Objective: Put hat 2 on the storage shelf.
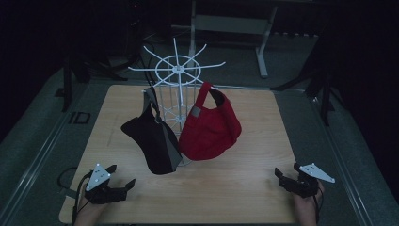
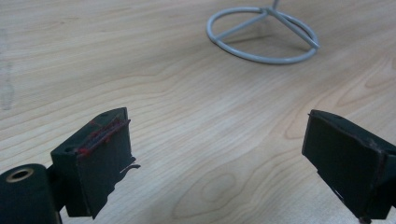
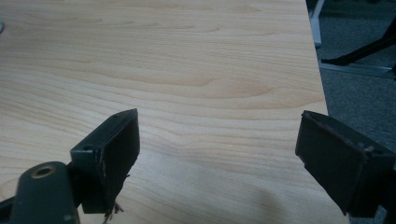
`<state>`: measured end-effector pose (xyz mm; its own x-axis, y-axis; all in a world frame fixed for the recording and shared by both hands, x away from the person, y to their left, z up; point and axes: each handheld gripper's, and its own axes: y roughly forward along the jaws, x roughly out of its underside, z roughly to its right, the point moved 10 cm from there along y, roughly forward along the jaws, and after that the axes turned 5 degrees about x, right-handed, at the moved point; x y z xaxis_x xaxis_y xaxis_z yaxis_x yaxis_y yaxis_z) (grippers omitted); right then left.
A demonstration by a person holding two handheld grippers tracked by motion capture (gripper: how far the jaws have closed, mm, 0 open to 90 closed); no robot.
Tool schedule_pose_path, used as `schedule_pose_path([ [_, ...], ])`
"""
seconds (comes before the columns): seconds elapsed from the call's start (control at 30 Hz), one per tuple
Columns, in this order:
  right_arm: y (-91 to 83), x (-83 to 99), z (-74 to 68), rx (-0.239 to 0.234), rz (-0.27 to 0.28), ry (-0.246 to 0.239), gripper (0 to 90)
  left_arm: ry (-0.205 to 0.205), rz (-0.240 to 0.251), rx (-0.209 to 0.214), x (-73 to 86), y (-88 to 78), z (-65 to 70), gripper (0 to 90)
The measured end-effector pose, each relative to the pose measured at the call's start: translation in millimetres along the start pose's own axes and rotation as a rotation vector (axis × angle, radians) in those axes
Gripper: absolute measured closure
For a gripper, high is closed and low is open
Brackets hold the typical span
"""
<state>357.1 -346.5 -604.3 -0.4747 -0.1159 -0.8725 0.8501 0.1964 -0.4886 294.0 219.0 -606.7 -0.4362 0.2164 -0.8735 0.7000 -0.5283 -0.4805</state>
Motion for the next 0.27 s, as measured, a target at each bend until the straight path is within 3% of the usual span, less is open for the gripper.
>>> schedule_pose_path([
  [0.27, 0.1, 0.0, 0.5, 0.003, 0.000, 0.001, 13.6, -0.014, -0.004, -0.010, 2.4, -0.1, -2.9, 8.7],
])
